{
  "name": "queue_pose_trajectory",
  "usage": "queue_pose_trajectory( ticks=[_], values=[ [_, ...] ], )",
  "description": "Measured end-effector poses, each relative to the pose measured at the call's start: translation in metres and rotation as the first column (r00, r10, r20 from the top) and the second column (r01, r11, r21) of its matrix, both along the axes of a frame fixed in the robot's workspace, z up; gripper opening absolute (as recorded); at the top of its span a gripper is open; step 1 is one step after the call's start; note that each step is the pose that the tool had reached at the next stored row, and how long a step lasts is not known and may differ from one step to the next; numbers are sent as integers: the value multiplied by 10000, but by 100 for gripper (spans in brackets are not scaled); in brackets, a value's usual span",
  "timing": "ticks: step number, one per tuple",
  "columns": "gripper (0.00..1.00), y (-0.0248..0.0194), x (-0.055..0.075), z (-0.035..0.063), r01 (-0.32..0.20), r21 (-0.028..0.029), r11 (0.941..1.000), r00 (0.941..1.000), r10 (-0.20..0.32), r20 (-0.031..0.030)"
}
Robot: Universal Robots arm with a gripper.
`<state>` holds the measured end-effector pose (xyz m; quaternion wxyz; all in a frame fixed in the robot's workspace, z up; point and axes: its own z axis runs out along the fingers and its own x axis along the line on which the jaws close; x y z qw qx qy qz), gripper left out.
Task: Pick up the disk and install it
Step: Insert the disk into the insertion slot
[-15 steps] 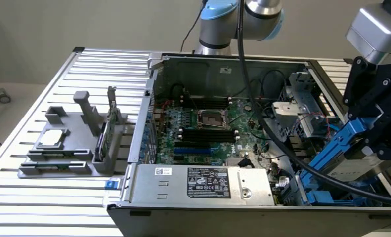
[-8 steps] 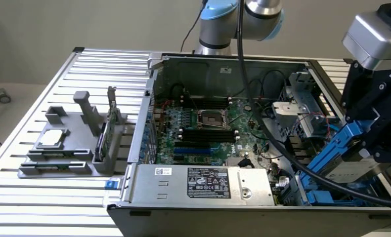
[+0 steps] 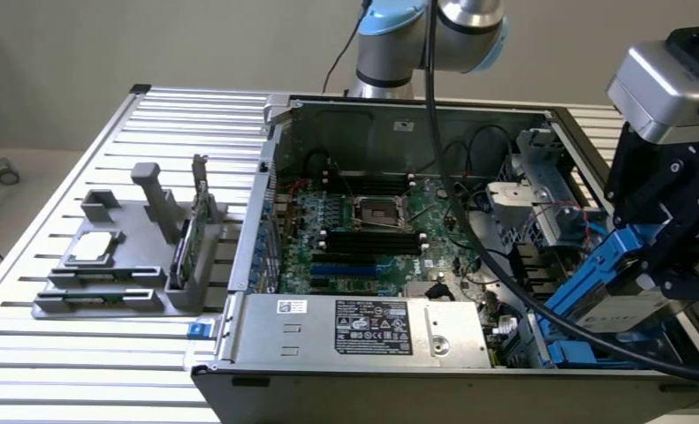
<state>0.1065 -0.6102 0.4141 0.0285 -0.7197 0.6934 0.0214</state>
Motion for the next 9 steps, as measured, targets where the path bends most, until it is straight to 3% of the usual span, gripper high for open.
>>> queue_pose_trajectory(
  ticks=[9],
  values=[
    [34,1,30,-64,1,-2,10000,10000,-1,-36]
  ],
)
